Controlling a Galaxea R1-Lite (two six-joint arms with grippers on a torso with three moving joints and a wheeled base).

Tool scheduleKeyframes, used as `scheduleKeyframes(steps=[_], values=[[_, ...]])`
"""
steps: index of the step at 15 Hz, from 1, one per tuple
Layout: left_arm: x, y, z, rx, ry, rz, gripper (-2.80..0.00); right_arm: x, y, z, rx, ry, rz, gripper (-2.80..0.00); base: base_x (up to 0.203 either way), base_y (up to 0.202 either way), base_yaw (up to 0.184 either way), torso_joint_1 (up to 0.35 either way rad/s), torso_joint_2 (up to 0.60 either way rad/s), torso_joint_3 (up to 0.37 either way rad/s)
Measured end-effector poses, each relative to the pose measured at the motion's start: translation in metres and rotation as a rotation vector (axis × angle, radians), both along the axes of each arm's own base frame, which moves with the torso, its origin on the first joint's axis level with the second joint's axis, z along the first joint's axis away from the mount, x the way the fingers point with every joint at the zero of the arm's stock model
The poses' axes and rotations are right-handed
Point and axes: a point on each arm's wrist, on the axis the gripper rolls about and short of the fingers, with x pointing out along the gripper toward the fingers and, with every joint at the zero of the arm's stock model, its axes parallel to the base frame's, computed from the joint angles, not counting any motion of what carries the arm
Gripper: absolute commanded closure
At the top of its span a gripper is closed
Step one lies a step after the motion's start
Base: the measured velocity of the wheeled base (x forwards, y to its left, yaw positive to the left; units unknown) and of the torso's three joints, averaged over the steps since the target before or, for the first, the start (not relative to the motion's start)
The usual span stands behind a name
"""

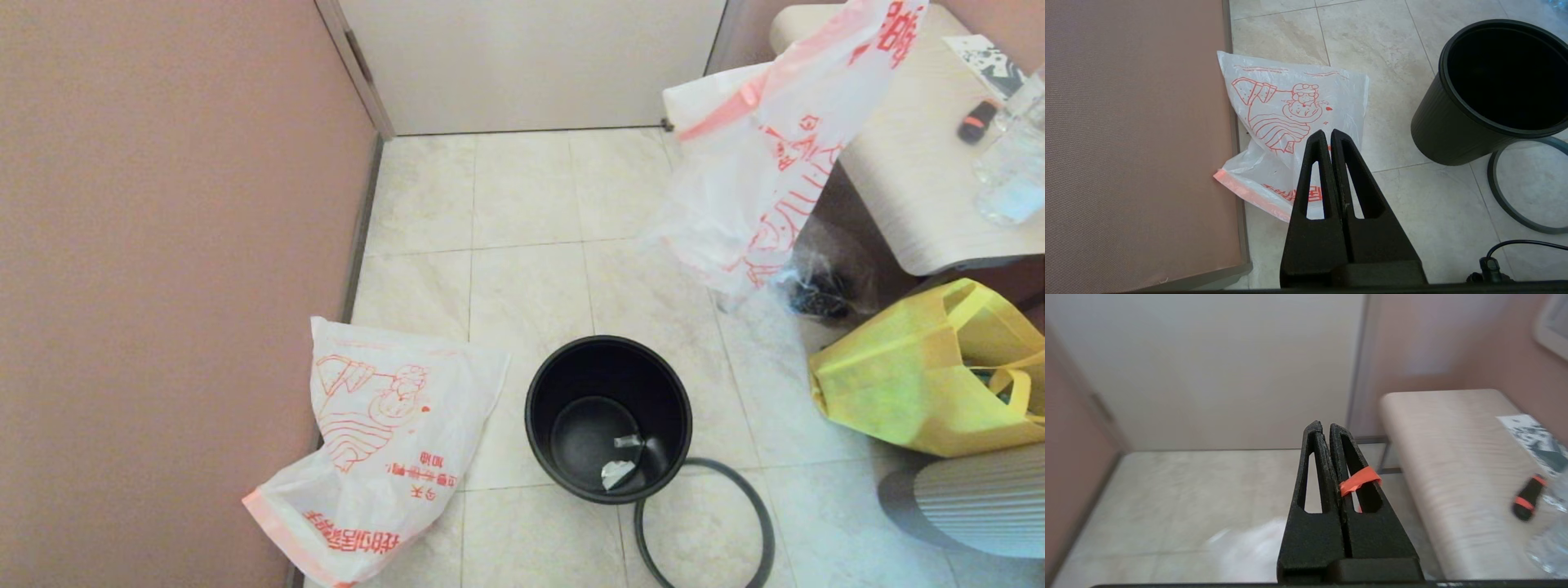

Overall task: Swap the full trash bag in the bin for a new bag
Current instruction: Place the trash bag on the floor

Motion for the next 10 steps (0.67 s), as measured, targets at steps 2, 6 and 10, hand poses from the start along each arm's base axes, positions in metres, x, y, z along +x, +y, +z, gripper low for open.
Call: scheduleKeyframes(steps=[2,6,10], values=[[0.000,0.000,0.000,0.000,0.000,0.000,0.00,0.018,-0.008,-0.007,0.017,-0.001,-0.046,0.00,0.000,0.000,0.000,0.000,0.00,0.000],[0.000,0.000,0.000,0.000,0.000,0.000,0.00,0.089,-0.026,-0.051,0.047,0.118,-0.132,0.00,0.000,0.000,0.000,0.000,0.00,0.000],[0.000,0.000,0.000,0.000,0.000,0.000,0.00,0.178,-0.044,-0.135,0.035,0.338,-0.212,0.00,0.000,0.000,0.000,0.000,0.00,0.000]])
